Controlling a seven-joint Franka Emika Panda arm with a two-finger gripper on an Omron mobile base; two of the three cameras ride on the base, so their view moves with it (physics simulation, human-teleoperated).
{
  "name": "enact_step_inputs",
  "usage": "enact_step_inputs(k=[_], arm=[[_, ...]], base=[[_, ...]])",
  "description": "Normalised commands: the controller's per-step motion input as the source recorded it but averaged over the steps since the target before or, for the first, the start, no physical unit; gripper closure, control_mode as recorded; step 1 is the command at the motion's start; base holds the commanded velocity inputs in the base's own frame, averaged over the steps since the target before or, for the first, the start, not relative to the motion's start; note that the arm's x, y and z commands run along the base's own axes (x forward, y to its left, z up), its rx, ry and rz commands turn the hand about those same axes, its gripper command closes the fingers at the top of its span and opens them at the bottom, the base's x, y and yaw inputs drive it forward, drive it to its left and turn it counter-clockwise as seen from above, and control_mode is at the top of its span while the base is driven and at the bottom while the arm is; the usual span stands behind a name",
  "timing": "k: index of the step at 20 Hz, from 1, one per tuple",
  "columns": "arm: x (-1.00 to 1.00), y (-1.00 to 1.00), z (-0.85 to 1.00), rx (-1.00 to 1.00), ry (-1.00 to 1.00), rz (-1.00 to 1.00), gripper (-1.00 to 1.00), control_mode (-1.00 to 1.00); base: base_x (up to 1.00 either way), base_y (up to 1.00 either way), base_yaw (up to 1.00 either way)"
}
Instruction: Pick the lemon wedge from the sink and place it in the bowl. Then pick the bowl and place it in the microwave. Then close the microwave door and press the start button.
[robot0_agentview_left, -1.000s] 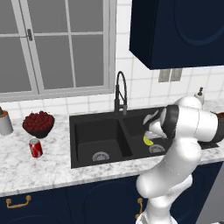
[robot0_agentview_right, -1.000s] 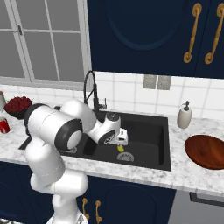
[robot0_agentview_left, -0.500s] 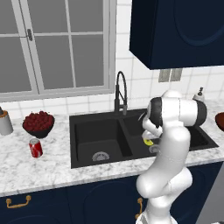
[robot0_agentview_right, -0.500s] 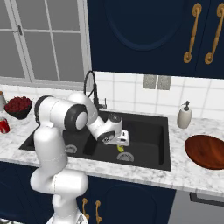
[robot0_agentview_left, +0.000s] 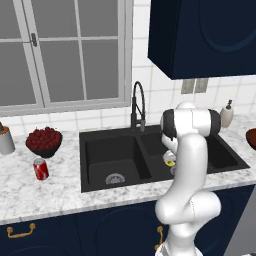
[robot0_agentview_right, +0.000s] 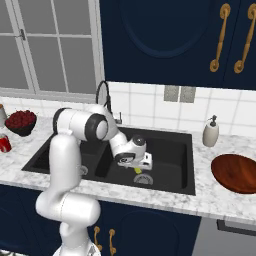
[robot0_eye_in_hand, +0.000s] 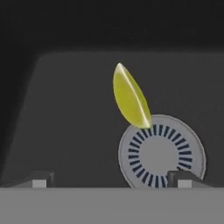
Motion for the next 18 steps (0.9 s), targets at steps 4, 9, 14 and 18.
enact_step_inputs(k=[4,9,14,18], arm=[[0.57,0.01,-0.34,0.0,0.05,0.0,-1.0,-1.0],[0.47,-0.06,-0.25,0.02,0.02,0.0,-1.0,-1.0],[0.35,-0.02,-0.29,0.01,0.06,0.0,-1.0,-1.0],[0.43,0.0,-0.3,0.0,0.09,0.0,-1.0,-1.0]], base=[[0.0,0.0,0.0],[0.0,0.0,0.0],[0.0,0.0,0.0],[0.0,0.0,0.0]])
